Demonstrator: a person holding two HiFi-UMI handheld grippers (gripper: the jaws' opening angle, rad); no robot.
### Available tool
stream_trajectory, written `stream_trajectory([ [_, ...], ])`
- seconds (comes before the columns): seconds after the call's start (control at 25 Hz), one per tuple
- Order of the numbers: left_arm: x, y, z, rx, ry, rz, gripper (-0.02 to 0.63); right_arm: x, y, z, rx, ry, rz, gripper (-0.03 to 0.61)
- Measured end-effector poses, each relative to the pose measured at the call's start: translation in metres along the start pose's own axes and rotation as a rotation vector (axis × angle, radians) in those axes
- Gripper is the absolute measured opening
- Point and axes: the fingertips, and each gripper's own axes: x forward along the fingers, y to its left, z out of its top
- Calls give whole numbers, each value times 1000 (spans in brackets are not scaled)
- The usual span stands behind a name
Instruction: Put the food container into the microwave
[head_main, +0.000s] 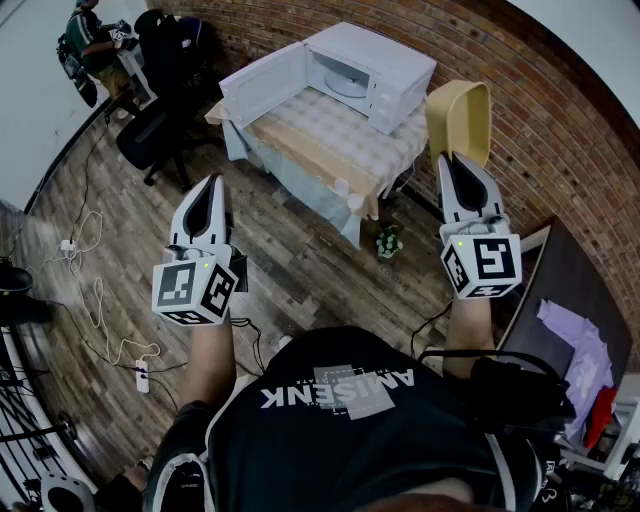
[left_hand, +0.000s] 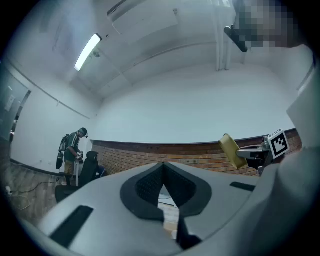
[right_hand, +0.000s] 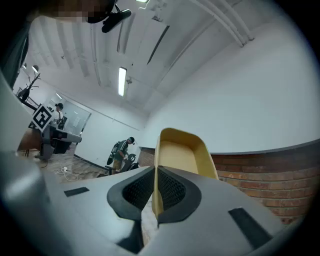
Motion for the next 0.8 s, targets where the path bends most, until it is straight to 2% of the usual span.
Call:
stream_trajectory([
  [0.52, 2, 14, -2, -3, 11, -32, 12, 10, 13, 3, 9, 5, -15, 49],
  [0.8, -5, 28, -6, -9, 16, -48, 12, 17, 30, 9, 40, -25, -14, 49],
])
